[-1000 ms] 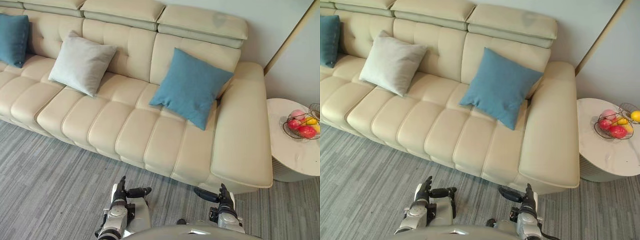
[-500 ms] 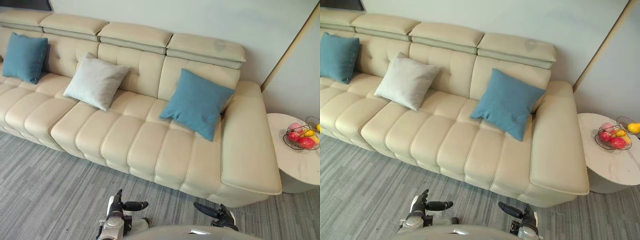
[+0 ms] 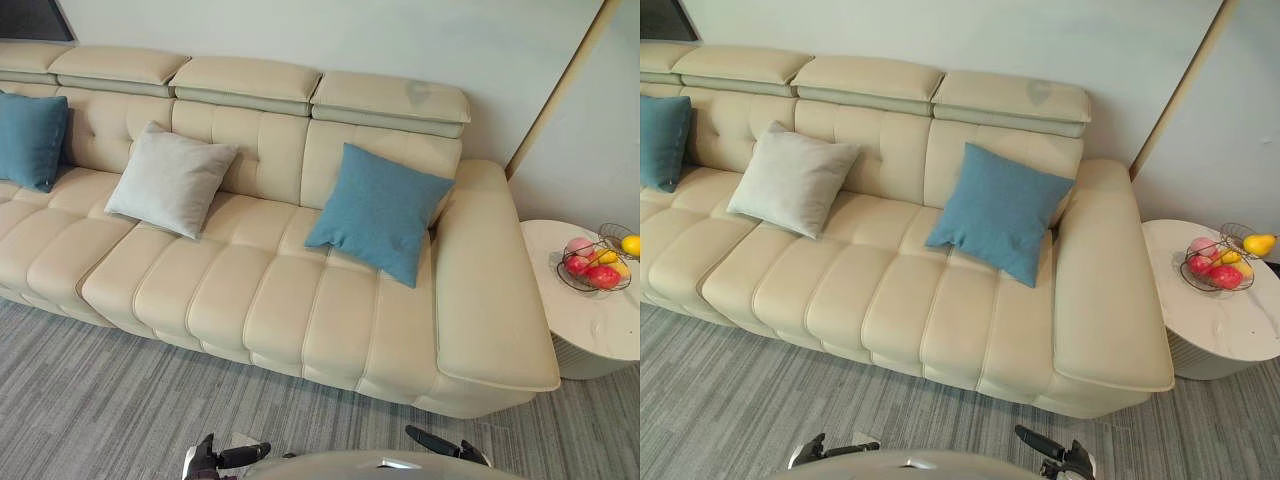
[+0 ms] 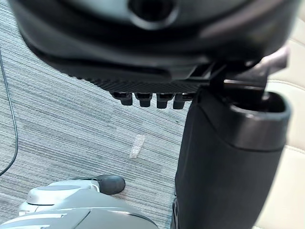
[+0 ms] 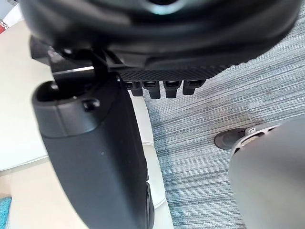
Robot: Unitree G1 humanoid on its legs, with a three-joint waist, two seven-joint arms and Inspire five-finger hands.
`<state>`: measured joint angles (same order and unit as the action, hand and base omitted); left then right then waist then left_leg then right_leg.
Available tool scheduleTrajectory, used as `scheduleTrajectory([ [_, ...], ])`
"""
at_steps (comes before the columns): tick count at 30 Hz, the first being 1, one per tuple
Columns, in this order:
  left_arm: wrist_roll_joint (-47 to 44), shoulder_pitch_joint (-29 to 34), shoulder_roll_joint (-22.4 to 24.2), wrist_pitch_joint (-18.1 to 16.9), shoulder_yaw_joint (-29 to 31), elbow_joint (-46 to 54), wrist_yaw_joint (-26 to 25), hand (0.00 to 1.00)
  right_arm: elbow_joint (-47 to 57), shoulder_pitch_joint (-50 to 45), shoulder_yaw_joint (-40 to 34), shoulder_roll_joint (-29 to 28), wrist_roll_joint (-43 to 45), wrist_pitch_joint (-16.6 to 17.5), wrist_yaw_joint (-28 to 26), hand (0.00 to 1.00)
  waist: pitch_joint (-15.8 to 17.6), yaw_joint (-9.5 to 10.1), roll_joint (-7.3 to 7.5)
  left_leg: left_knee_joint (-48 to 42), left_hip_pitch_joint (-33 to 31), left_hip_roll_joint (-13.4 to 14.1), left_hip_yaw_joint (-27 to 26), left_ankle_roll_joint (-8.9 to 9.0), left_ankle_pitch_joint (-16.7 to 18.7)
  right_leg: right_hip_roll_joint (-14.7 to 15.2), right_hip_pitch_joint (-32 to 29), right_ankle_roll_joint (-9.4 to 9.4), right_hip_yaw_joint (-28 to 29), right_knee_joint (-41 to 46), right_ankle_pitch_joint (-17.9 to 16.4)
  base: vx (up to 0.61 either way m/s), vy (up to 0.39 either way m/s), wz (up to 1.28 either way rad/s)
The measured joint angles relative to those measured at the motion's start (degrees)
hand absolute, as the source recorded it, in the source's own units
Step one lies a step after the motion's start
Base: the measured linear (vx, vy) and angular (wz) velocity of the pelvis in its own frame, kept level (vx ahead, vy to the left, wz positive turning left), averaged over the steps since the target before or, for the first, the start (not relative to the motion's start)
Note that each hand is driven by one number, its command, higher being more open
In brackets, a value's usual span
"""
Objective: Pick up cushions and gather them together orderly.
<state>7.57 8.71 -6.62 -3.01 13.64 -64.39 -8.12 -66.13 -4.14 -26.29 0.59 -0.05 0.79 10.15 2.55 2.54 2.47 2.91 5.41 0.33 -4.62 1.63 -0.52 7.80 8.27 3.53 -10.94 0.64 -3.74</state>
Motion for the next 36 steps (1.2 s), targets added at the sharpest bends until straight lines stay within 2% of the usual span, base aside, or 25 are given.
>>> scheduleTrajectory([
  [13, -1.54, 0.05, 0.27, 0.0, 0.04, -0.05, 1.52, 1.0, 0.05, -0.08, 0.03, 0.03, -0.42, -0.05, -0.39, 1.0, 0.15, -0.02, -0.13, 0.86, 0.37, 0.05, -0.14, 0.0, -0.44, 0.01, -0.03, 0.06, -0.03, 0.09, 0.03, 0.0, 0.0, 0.0],
  [21, -5.33, 0.43, 0.8, 0.05, 0.19, 0.01, 3.56, 1.0, 2.32, -0.05, 2.82, 0.32, -1.07, -0.57, -1.34, 1.0, 1.68, -0.06, -1.22, 1.98, 2.6, 0.95, -4.79, 0.33, -0.37, -0.47, -0.7, 0.72, 3.84, 0.65, 0.44, -0.04, 0.001, -0.28],
  [24, -5.33, 0.13, 1.15, 0.08, 0.87, 0.03, 3.54, 1.0, 3.43, -0.02, 3.33, -0.22, -1.01, -0.61, -1.4, 1.0, 2.09, -0.06, -1.52, 1.5, 3.02, 2.28, -8.31, 1.07, 0.31, -1.44, -2.39, 0.77, 7.1, 1.9, 0.48, -0.05, -0.012, -0.55],
  [26, -5.33, -0.04, 1.4, 0.1, 1.31, 0.23, 3.49, 1.0, 4.35, -0.11, 3.97, -0.28, -1.02, -0.65, -1.38, 1.0, 2.77, 0.0, -1.7, -0.92, 3.16, 3.42, -10.99, 1.6, 2.03, -2.25, -3.1, 0.77, 9.81, 2.78, 0.47, -0.04, -0.041, -0.88],
  [27, -5.3, -0.37, 1.67, 0.1, 1.42, 0.84, 3.51, 1.0, 5.75, -0.52, 4.99, -0.41, -0.96, -0.7, -1.36, 1.0, 3.07, 0.02, -1.71, -5.84, 1.52, 4.77, -13.38, 2.31, 4.77, -3.46, -5.0, 0.74, 13.19, 3.83, 0.49, -0.02, -0.058, -0.9],
  [30, -5.25, -1.63, 2.22, 0.07, 3.11, 1.31, 3.82, 1.0, 6.4, -0.59, 5.05, -0.45, -1.0, -0.68, -1.2, 1.0, 3.21, 0.01, -1.66, -9.37, -0.85, 5.5, -11.39, 2.29, 5.55, -4.33, -7.73, 0.56, 16.85, 4.25, 1.14, 0.01, -0.086, -0.81],
  [32, -5.24, -1.82, 2.95, 0.1, 3.95, 1.44, 3.8, 1.0, 6.99, -0.57, 5.13, -0.45, -1.01, -0.7, -1.15, 1.0, 3.29, -0.03, -2.55, -9.75, -0.89, 6.55, -12.48, 2.59, 7.57, -5.83, -9.52, 0.57, 20.09, 4.34, 1.95, 0.01, -0.029, -0.96],
  [34, -5.3, -1.99, 3.18, 0.25, 5.86, 1.7, 3.82, 1.0, 8.04, -0.49, 6.67, -0.76, -1.11, -0.79, -1.24, 1.0, 3.46, 0.1, -2.42, -11.09, -0.89, 7.79, -17.68, 2.97, 9.26, -7.67, -12.07, 0.58, 25.27, 4.68, 3.42, 0.0, 0.028, -1.24],
  [36, -5.29, -2.64, 2.65, 0.61, 5.91, 1.89, 3.7, 1.0, 8.55, 0.19, 8.11, -0.93, -1.1, -0.74, -1.19, 1.0, 4.08, 0.12, -1.57, -11.93, -0.98, 8.69, -22.37, 3.0, 9.92, -9.04, -14.72, 0.46, 27.1, 5.16, 5.42, -0.05, 0.0, -1.63],
])
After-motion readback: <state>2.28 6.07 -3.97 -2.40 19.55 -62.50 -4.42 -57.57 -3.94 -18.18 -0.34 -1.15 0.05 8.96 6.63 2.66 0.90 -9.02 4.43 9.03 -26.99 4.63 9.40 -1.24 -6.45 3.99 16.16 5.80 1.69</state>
